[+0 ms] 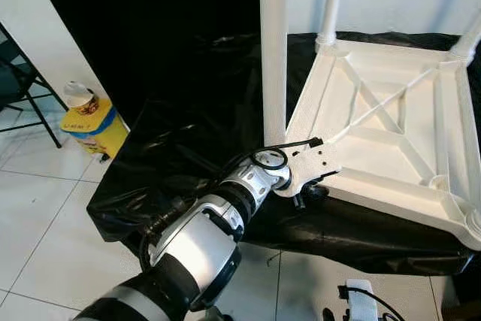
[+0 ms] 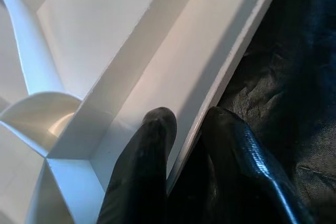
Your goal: Building children table
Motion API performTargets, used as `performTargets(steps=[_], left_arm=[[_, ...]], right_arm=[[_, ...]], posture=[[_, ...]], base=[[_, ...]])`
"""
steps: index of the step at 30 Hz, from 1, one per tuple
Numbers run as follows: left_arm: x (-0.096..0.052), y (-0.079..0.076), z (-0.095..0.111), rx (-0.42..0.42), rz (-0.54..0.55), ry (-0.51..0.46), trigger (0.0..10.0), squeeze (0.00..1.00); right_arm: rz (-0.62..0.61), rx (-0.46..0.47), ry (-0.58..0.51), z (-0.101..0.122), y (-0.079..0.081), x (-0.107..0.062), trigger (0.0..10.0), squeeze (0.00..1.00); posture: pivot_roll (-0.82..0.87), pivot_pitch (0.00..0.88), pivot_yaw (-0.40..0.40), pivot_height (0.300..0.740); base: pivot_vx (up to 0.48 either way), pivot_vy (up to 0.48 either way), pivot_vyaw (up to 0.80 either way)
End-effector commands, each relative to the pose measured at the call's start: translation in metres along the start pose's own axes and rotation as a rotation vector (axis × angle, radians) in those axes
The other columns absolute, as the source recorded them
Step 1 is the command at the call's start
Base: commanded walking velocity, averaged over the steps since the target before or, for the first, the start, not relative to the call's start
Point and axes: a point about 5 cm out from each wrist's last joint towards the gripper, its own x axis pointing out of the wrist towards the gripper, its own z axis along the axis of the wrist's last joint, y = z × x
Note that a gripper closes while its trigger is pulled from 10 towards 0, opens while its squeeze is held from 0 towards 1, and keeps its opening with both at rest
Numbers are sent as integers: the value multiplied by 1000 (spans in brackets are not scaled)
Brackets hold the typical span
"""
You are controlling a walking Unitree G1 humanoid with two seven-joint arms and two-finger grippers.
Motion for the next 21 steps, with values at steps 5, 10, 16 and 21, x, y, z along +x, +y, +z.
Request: performTargets(steps=[5, 10, 16, 21], left_arm=[[13, -10, -5, -43, 194, 15, 0, 0], [5, -11, -18, 31, 73, 2, 0, 0], [-10, -4, -37, 56, 33, 17, 0, 0], [-46, 13, -76, 5, 64, 57, 0, 0]], right_arm=[[14, 8, 62, -16, 5, -3, 10000, 141], [15, 12, 60, -16, 5, -3, 10000, 141], [15, 16, 59, -16, 5, -3, 10000, 141], [17, 19, 57, -15, 5, -3, 10000, 141]], posture=[[-37, 47, 81, 740], [-29, 56, 81, 740], [-24, 58, 81, 740], [-11, 62, 68, 740]], base=[[0, 0, 0], [0, 0, 0], [0, 0, 0], [0, 0, 0]])
